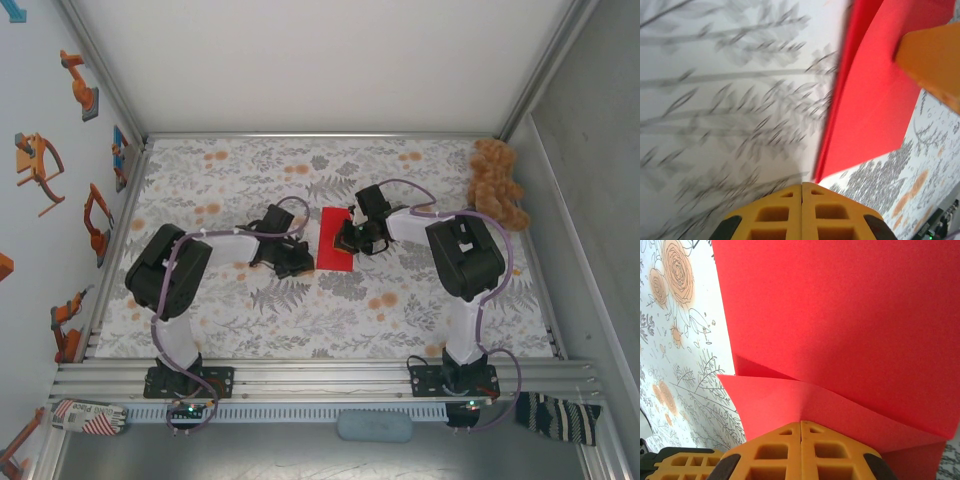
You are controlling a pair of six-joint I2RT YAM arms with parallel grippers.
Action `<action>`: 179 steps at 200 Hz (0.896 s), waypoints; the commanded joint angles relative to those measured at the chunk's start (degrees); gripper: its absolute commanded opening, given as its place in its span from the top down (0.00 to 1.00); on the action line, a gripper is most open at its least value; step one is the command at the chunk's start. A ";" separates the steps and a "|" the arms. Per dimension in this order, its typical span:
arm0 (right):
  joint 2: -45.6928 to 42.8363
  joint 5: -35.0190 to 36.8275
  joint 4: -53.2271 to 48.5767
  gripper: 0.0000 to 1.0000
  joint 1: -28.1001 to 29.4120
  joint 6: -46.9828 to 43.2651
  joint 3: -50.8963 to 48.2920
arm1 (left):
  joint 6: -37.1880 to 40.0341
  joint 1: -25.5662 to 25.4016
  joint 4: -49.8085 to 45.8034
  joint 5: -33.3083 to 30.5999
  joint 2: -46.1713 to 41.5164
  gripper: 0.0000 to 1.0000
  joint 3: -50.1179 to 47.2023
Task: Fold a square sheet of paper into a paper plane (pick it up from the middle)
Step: Fold the triangle a second time at the center of the table.
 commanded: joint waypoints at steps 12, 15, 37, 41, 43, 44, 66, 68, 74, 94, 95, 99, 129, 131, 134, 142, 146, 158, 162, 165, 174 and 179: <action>4.03 7.94 -6.25 1.00 -0.30 -1.22 -1.84 | -2.54 0.40 -0.87 1.49 -3.92 0.97 -0.54; 3.96 7.83 -6.18 1.00 -0.31 -1.29 -1.84 | -2.66 0.39 -0.59 1.60 -4.15 0.97 -0.23; 3.34 7.43 -5.60 1.00 -0.26 -1.32 -1.77 | -4.11 -0.48 3.68 2.72 -3.71 0.96 2.49; 3.28 7.33 -5.48 1.00 -0.30 -1.25 -1.85 | -4.30 -0.70 4.32 2.83 -3.29 0.96 3.19; 3.31 7.29 -5.44 1.00 -0.28 -1.24 -1.85 | -4.39 -0.74 4.55 2.84 -2.89 0.96 3.46; 3.27 7.24 -5.39 1.00 -0.30 -1.24 -1.86 | -4.41 -0.83 4.61 2.80 -2.68 0.96 3.63; 3.06 6.14 -3.88 1.00 -0.31 -0.80 -2.09 | -4.10 -1.71 3.40 1.97 2.14 0.97 8.38; 2.99 6.07 -3.68 1.00 -0.31 -0.69 -2.11 | -4.05 -1.74 3.26 1.81 2.53 0.97 8.72; 2.87 5.60 -3.18 1.00 -0.31 -0.43 -2.21 | -4.13 -1.81 2.87 1.17 3.56 0.97 9.42; 2.05 4.37 -1.56 1.00 -0.24 0.33 -2.13 | -3.83 -1.38 1.30 -0.85 6.15 0.98 11.30; 1.98 4.33 -1.52 1.00 -0.27 0.34 -2.13 | -3.83 -1.42 1.28 -0.89 6.28 0.98 11.37; 1.73 4.07 -1.40 1.00 -0.26 0.43 -1.91 | -3.87 -1.36 1.20 -1.13 6.58 0.98 11.57; 0.06 2.18 -0.60 1.00 -0.31 0.78 -0.29 | -4.00 -1.11 0.21 -2.23 8.66 1.00 11.55; -0.11 2.03 -0.55 1.00 -0.26 0.76 -0.21 | -4.00 -1.17 0.09 -2.32 8.80 1.00 11.53; -0.35 1.93 -0.49 1.00 -0.36 0.83 -0.06 | -3.99 -1.23 -0.02 -2.45 8.92 1.00 11.43; -1.12 1.45 -0.11 1.00 -0.40 0.94 0.25 | -4.09 -1.27 -0.32 -2.72 9.36 1.00 11.20; -1.62 1.34 0.08 1.00 -0.47 1.11 0.33 | -4.01 -1.16 -0.64 -2.90 9.52 1.00 11.13; -3.63 1.57 1.02 1.00 -0.72 1.73 0.13 | -3.92 -1.20 -0.78 -3.56 9.97 1.00 10.45; -4.47 1.92 1.87 1.00 -0.82 2.12 -0.33 | -4.00 -1.19 -0.63 -3.80 10.02 1.00 10.11; -5.29 2.15 2.51 1.00 -0.91 2.45 -0.76 | -4.04 -1.12 -0.48 -3.91 10.08 1.00 9.83; -7.74 3.33 4.06 0.95 -1.01 2.96 -2.19 | -4.21 -1.05 0.03 -4.10 10.15 1.00 9.05; -9.03 4.47 4.23 0.91 -1.09 3.05 -2.77 | -4.39 -1.02 0.24 -4.10 10.14 1.00 8.71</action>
